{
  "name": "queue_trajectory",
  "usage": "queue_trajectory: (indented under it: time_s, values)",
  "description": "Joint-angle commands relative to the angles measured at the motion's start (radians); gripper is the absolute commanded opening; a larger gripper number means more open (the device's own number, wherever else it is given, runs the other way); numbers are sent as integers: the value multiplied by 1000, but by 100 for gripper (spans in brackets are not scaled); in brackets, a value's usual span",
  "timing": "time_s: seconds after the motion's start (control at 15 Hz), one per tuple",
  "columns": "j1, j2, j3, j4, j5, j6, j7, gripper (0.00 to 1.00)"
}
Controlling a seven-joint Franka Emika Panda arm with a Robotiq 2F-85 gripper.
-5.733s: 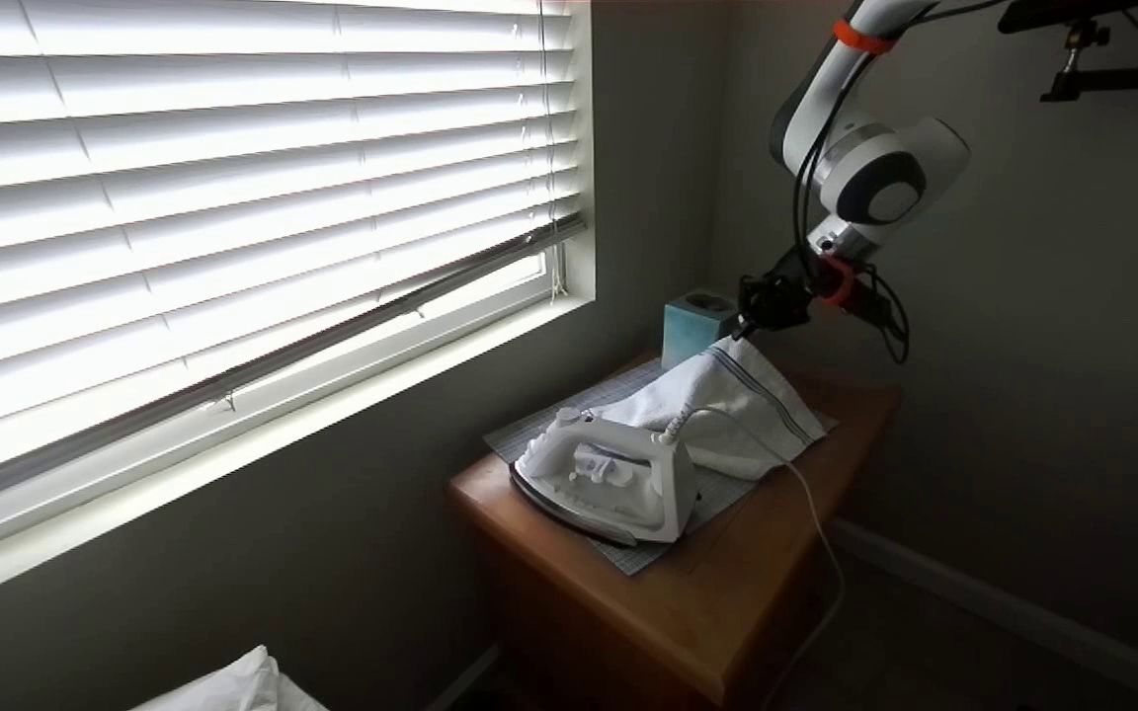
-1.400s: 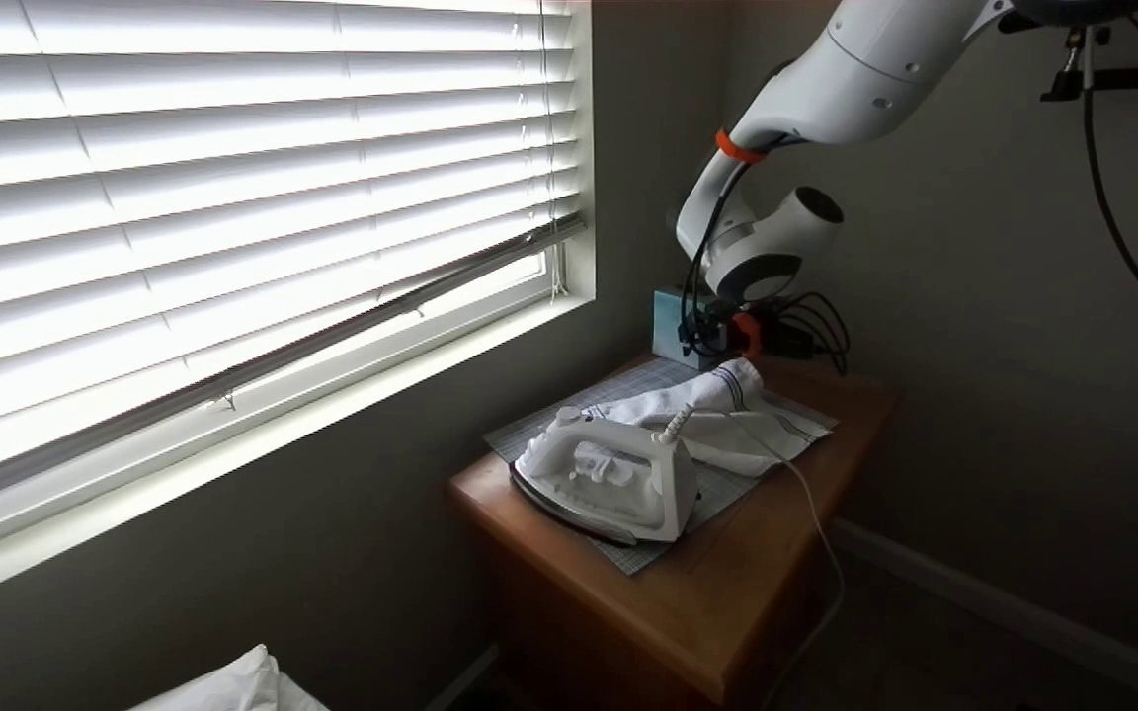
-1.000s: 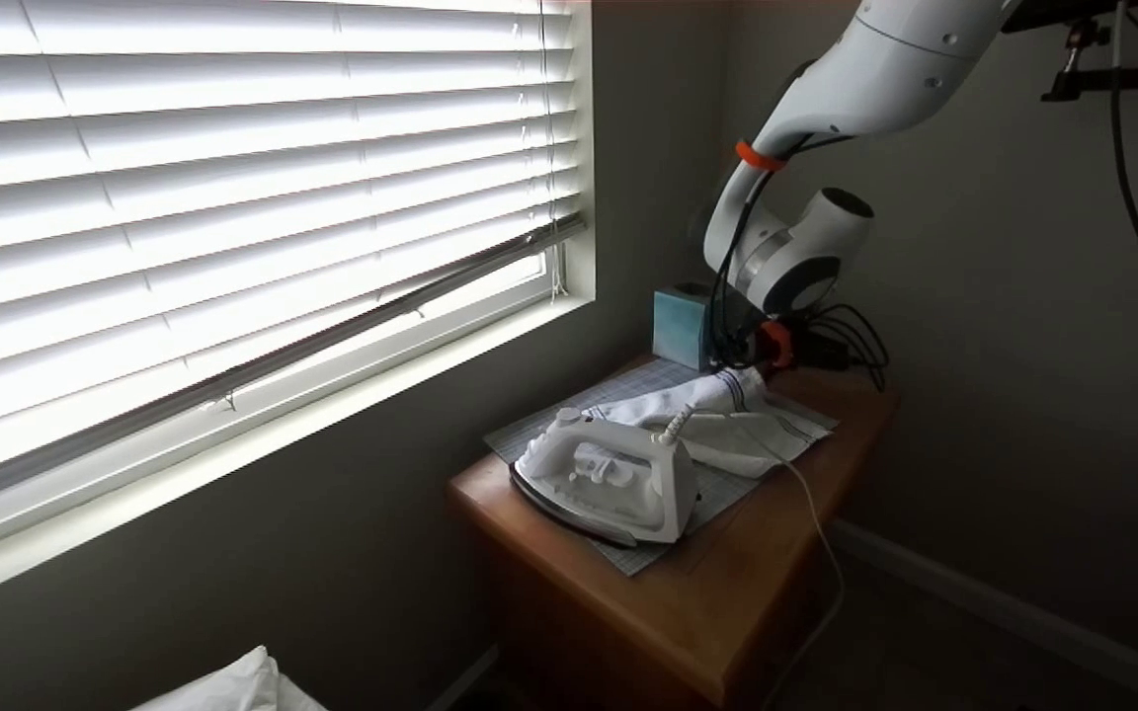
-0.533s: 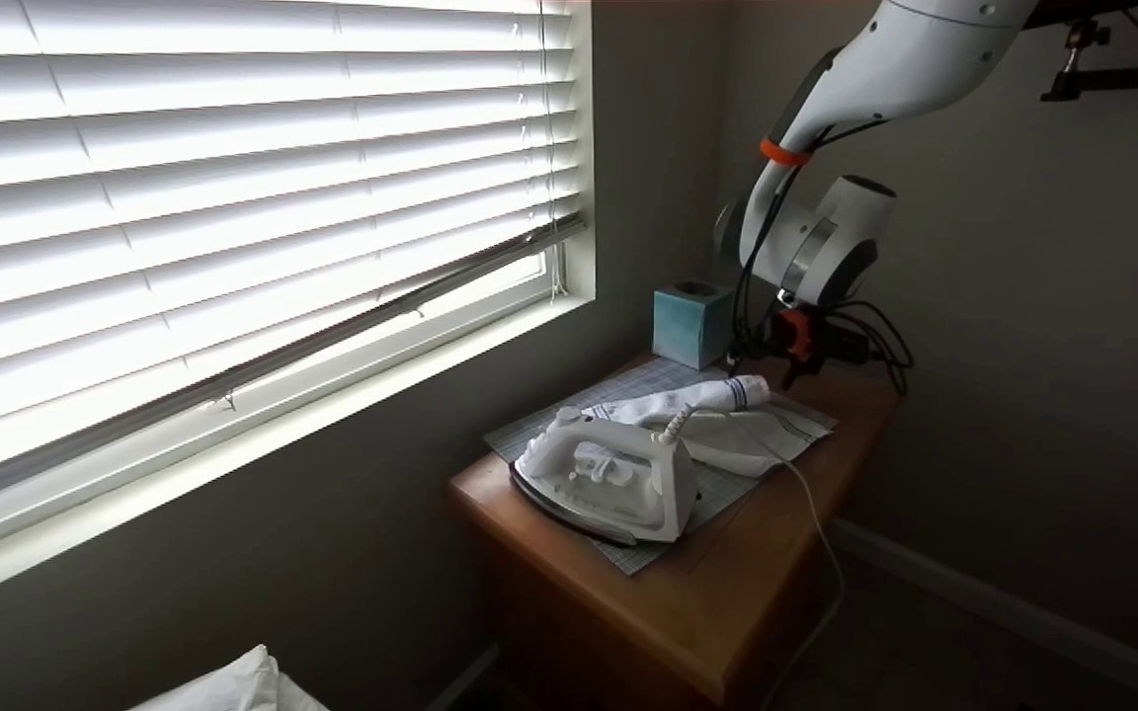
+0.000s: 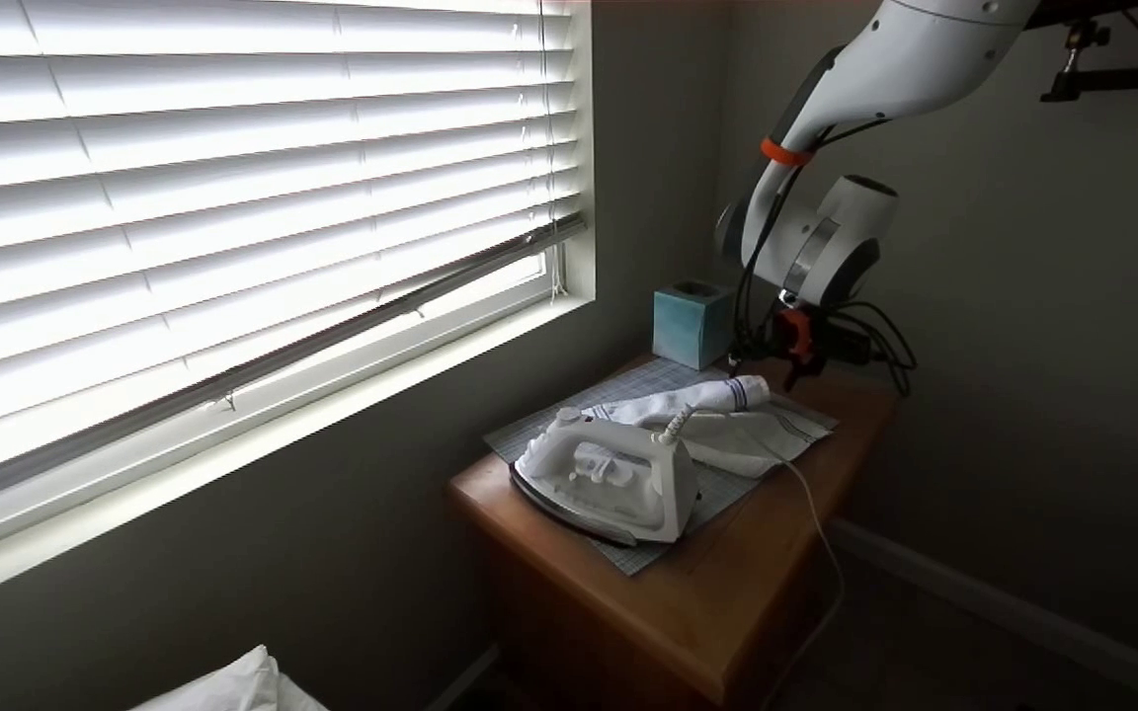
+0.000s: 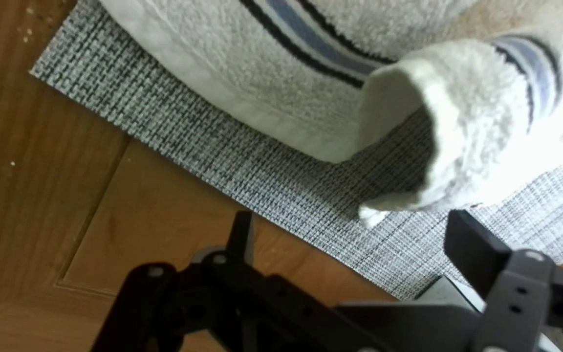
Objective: Stretch out the towel
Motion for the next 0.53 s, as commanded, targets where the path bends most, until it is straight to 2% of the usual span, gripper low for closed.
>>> queue_trajectory:
  time_s: [0.0, 0.47]
  values:
    - [27, 11, -39, 5, -69, -51, 127, 100]
    - [40, 12, -109, 43, -197, -234, 310, 100]
